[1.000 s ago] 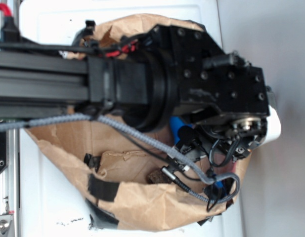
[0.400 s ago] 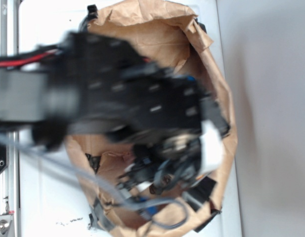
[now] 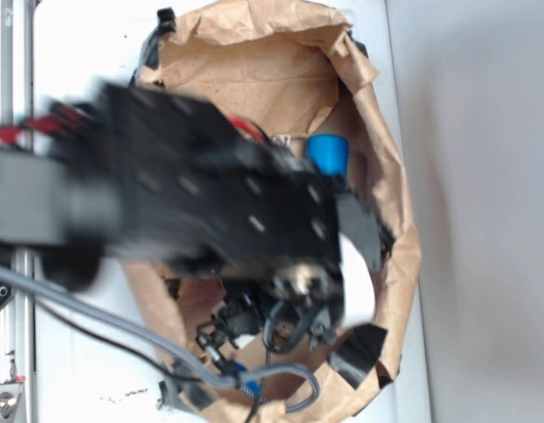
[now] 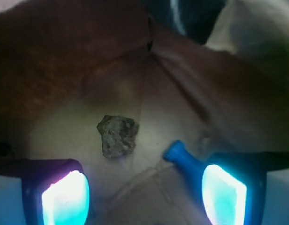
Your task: Grab the rock.
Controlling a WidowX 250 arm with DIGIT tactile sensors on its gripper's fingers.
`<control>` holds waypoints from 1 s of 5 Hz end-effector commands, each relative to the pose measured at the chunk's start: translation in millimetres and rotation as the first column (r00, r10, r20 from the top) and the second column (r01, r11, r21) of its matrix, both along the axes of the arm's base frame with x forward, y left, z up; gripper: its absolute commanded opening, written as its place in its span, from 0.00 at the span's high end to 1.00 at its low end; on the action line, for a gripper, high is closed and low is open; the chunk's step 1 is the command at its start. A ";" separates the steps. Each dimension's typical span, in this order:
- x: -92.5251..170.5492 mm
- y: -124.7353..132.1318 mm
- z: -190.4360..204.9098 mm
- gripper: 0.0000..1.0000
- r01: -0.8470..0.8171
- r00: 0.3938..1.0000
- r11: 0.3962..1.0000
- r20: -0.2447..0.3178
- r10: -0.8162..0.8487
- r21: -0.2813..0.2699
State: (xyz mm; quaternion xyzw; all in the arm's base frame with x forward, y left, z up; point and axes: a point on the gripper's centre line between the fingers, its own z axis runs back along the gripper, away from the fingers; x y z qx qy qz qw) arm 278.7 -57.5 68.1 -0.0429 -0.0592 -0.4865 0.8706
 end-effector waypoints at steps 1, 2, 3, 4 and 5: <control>-3.2 -31.3 -26.9 0.00 0.136 0.990 0.984 -0.027 -0.140 -0.113; 6.3 -26.7 -26.3 1.00 0.125 0.992 0.976 -0.001 -0.127 -0.180; -0.5 -32.6 -28.7 1.00 0.115 0.993 0.978 0.031 -0.111 -0.172; -1.2 -31.3 -21.0 1.00 0.083 0.995 0.983 0.066 -0.072 -0.167; -2.5 -13.9 10.1 1.00 -0.033 0.993 0.982 0.107 0.054 -0.185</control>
